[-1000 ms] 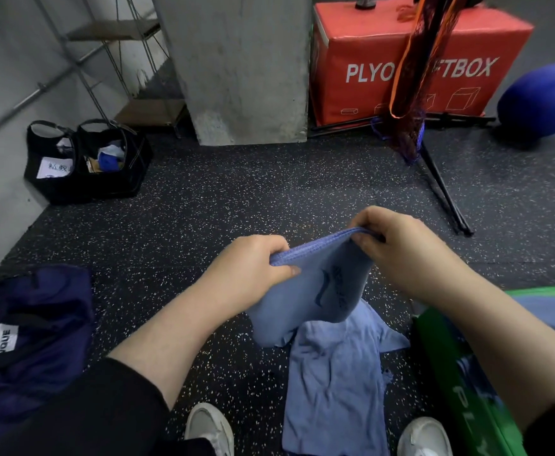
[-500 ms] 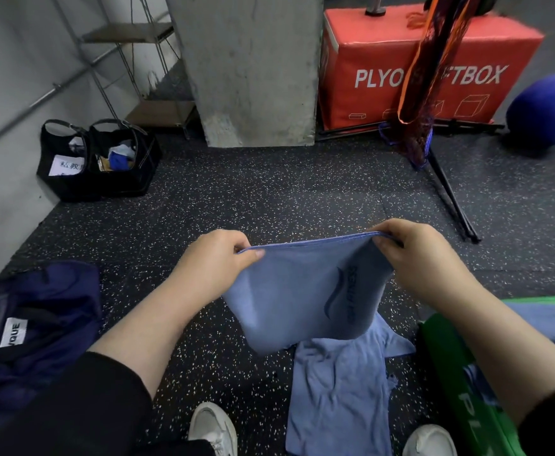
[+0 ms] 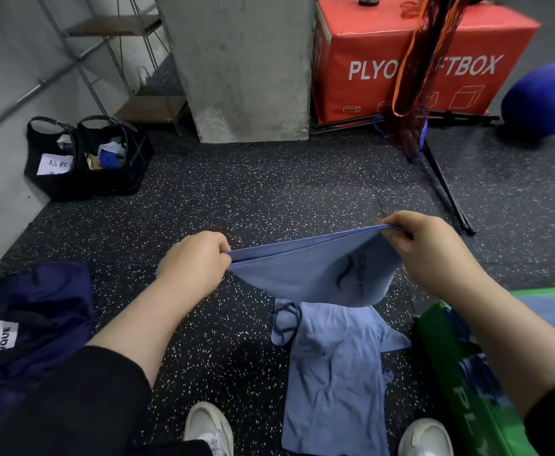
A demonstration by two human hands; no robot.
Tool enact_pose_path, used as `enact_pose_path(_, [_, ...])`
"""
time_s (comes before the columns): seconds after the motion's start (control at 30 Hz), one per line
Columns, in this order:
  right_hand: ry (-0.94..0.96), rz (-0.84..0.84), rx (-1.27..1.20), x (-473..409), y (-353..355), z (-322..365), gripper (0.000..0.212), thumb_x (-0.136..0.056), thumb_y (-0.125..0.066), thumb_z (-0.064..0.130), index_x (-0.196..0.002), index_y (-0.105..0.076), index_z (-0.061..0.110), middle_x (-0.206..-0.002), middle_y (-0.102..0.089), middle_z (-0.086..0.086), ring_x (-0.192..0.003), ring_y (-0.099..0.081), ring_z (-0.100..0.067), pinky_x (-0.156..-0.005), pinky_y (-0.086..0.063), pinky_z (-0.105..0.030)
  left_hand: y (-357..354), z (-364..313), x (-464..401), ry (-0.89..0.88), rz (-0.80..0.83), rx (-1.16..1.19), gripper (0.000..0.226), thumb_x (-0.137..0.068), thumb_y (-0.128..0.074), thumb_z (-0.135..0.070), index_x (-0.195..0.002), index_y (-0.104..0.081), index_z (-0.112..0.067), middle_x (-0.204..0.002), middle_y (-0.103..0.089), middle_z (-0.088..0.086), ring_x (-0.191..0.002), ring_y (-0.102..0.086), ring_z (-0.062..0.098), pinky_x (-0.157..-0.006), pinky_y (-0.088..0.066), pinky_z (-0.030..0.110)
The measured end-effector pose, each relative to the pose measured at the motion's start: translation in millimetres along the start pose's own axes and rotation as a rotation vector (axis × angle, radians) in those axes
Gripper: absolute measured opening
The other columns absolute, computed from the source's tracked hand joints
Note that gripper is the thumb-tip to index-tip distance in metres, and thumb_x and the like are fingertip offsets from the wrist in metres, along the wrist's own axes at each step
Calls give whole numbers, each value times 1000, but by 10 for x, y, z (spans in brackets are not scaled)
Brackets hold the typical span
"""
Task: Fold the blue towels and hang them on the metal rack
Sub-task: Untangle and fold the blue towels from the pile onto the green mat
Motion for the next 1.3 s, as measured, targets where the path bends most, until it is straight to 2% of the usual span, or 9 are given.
enact_pose_path(0.13, [0,12,11,40,-2,-72,16,-98,-59,24,-88,-62,37,-76,-64,14,-75,-61,-15,-63,-38,-30,-33,47,17,49,46,10,16,-97,-51,-30,-87,-64,-30,-71,-69,-7,-64,-63,16,-64,-49,32])
enact_pose_path(0.3, [-7,48,3,87,62,-129,15,-98,-61,24,-89,-67,35,-76,-66,11,-67,-58,-8,-58,-38,-26,-108,63,88,193,159,687,29,-97,-38,-9,-96,-67,-8,-57,-69,11,-37,-46,20,-48,-39,26])
enact_pose_path(0.43, [-42,70,23,124,81,-211,14,-98,-60,23,-90,-69,31,-76,-67,7,-67,-61,-15,-58,-40,-29,-33,-63,133,120,163,865,34,-94,-38,-2,-99,-72,-6,-76,-77,15,-55,-64,24,-59,-51,31])
enact_pose_path(0.6, [-38,7,11,118,246,-203,12,-99,-60,21,-92,-68,26,-68,-62,7,-56,-51,-9,-53,-37,-26,32,-144,54,-70,133,727,34,-87,-61,0,-102,-76,-26,-96,-79,-3,-94,-75,22,-86,-58,40])
enact_pose_path(0.73, [-62,15,30,92,242,-248,12,-99,-60,23,-91,-68,25,-69,-62,6,-56,-51,-10,-52,-35,-27,155,-199,39,-176,-68,392,10,-90,-74,-23,-87,-76,-33,-76,-74,-9,-77,-70,18,-73,-55,40])
enact_pose_path(1.0, [-83,20,57,68,245,-305,17,-97,-65,29,-84,-72,20,-51,-52,0,-43,-41,-14,-48,-30,-28,406,-173,1,-230,-299,499,17,-99,-65,-27,-88,-71,-15,-92,-58,-2,-80,-55,9,-66,-37,16])
enact_pose_path(1.13, [-133,-1,78,42,271,-386,20,-97,-64,25,-82,-71,15,-49,-48,0,-41,-40,-15,-48,-28,-29,363,-292,23,-297,-222,672,18,-104,-55,-26,-93,-67,-18,-71,-56,-9,-60,-43,3,-62,-36,29])
enact_pose_path(1.23, [-182,81,188,0,172,-467,10,-95,-65,20,-97,-72,14,-70,-65,-5,-62,-58,-23,-60,-44,-33,357,-458,76,-360,-168,788,17,-103,-54,-31,-97,-67,-23,-74,-63,8,-65,-46,10,-65,-41,36])
enact_pose_path(1.3, [-193,185,251,17,36,-461,37,-90,-70,25,-126,-64,19,-115,-71,-7,-100,-67,-27,-88,-52,-38,343,-620,131,-414,-124,776,14,-102,-58,-28,-97,-70,-23,-79,-65,13,-67,-48,10,-65,-41,35])
Point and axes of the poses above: each hand's wrist, its own x-axis away from the middle knuckle, its own y-axis out of the back of the hand, z = x × y, the point moved 9 cm from there along -x, towards the middle knuckle
